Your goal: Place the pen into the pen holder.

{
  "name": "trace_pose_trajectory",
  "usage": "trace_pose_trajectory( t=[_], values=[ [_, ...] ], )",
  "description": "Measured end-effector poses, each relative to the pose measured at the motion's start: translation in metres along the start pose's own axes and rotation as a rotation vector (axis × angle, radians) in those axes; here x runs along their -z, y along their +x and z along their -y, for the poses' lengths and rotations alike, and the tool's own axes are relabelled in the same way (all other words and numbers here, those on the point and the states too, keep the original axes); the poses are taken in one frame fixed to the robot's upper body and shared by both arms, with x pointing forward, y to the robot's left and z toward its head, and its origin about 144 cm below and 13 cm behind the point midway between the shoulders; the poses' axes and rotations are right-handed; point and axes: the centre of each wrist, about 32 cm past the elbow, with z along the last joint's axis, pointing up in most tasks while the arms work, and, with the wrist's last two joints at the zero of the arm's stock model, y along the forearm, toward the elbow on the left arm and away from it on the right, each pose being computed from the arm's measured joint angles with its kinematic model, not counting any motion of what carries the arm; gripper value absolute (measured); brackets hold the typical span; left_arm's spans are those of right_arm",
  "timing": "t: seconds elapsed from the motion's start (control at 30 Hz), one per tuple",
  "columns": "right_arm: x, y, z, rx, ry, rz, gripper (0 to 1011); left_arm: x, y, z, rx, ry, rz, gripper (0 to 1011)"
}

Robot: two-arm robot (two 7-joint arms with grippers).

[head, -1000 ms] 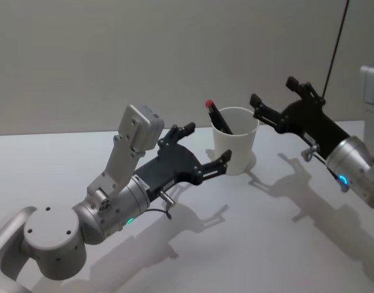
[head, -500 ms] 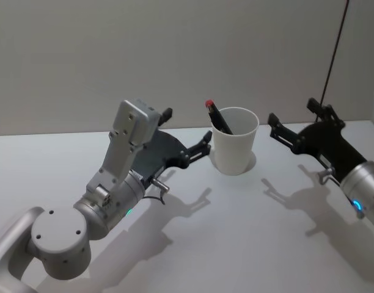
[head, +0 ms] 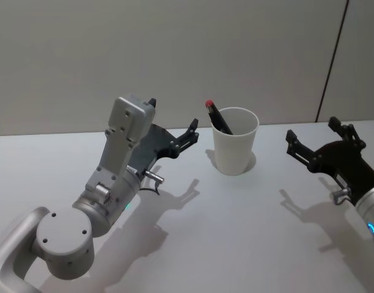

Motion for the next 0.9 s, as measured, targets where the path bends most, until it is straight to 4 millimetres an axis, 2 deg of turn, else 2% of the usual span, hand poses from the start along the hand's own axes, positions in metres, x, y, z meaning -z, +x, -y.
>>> trace_pose_trajectory(
  t=[0.9],
  values=[
    [0.0001, -0.0019, 0.0053, 0.014, -0.007, 0.002, 1001, -0.0001, 0.0001, 0.0, -0.002, 0.0, 0.0, 1001]
  ],
)
